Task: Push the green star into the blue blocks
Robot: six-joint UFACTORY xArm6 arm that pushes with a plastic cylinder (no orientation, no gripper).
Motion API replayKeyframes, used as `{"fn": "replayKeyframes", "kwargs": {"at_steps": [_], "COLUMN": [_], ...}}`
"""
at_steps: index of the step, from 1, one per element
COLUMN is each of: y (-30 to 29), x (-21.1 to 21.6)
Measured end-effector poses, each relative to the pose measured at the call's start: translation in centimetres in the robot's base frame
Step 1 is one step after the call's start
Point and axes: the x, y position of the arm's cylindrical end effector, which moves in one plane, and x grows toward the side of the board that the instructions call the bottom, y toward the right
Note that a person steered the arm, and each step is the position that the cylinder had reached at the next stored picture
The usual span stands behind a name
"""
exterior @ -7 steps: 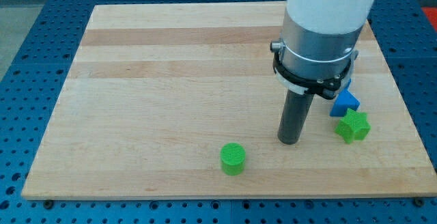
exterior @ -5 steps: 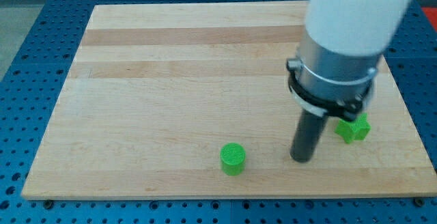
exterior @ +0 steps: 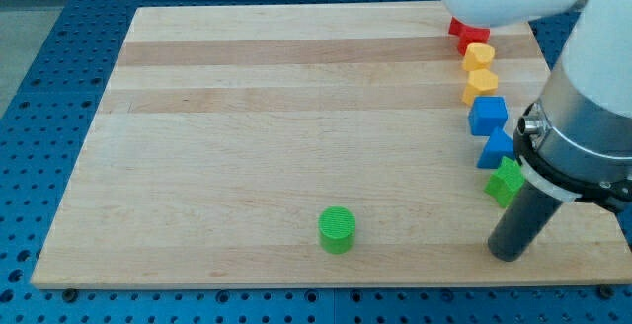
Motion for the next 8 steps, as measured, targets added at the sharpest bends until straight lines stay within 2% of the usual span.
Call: {"fn": "replayKeyframes", "kwargs": {"at_steps": [2, 7, 8], "y": [2.1, 1.4, 2.4], "x": [-1.5, -3.9, -2.7]}}
